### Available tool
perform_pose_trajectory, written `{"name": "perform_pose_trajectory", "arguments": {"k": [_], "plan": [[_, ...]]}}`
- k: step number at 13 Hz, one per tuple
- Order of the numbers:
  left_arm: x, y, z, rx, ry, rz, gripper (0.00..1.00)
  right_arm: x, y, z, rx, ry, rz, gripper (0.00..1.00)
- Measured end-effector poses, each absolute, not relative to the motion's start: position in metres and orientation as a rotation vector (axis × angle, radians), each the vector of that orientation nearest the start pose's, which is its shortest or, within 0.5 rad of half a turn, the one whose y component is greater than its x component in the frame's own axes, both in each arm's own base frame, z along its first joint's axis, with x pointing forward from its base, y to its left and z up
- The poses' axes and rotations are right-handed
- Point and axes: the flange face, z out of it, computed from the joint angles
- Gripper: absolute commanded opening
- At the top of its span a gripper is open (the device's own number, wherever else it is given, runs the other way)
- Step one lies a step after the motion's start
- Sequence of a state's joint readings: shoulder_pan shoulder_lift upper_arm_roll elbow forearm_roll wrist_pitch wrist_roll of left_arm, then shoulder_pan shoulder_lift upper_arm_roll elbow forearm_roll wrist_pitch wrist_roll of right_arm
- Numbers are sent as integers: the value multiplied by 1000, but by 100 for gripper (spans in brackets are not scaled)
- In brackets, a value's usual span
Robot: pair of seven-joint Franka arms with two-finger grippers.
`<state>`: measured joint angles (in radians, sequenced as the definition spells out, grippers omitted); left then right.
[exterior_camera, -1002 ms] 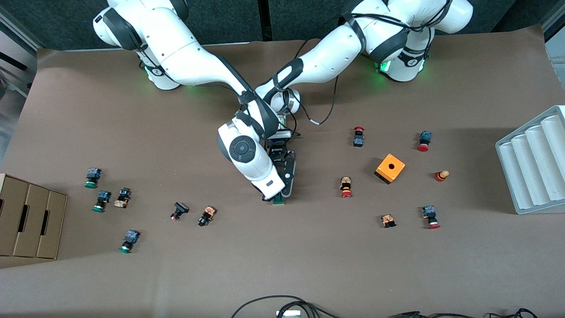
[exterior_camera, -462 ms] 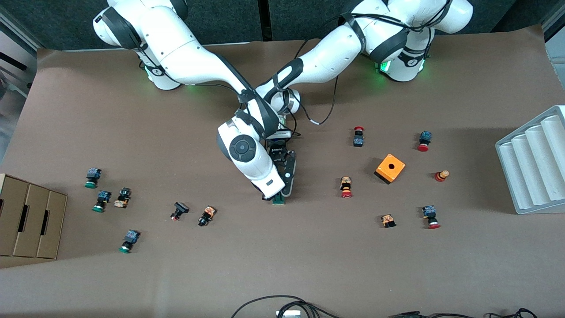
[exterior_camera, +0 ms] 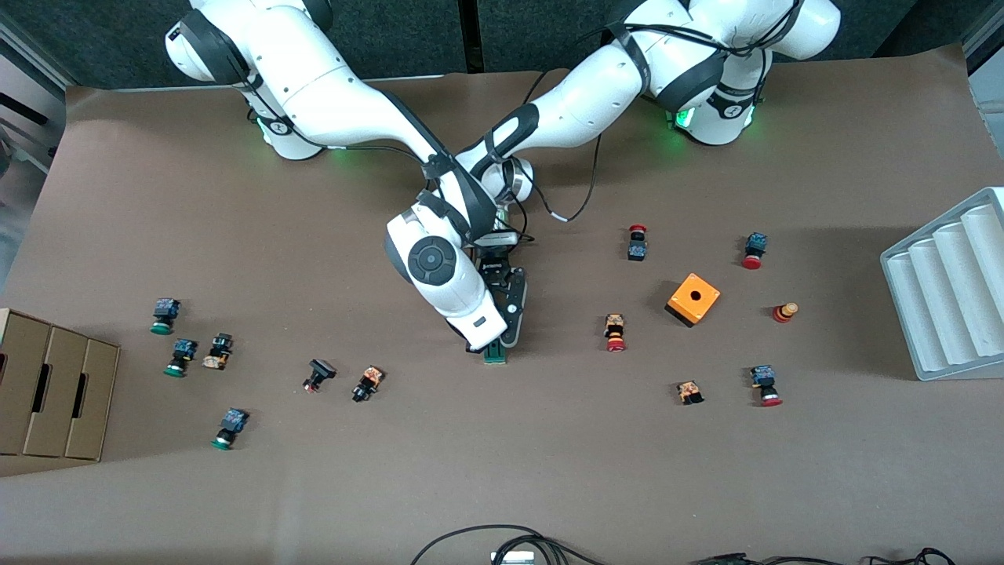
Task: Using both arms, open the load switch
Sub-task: 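Press the handle blades down into the clips with the right gripper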
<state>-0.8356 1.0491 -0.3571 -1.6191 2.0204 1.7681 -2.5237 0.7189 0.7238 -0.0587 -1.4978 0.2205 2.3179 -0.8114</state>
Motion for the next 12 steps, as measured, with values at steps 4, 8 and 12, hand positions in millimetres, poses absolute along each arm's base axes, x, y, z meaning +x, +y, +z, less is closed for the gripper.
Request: {"name": "perform_pose_trajectory", "arguments": {"k": [4, 8, 12], "plan": [[335, -562, 44, -2435, -32, -1914, 64, 563, 456, 251, -2356, -1879, -159, 24], [335, -562, 44, -2435, -32, -1914, 64, 561, 456, 249, -2356, -1878, -153, 23], [335, -562, 44, -2435, -32, -1914, 64, 557, 457, 247, -2359, -1874, -140, 22]]}}
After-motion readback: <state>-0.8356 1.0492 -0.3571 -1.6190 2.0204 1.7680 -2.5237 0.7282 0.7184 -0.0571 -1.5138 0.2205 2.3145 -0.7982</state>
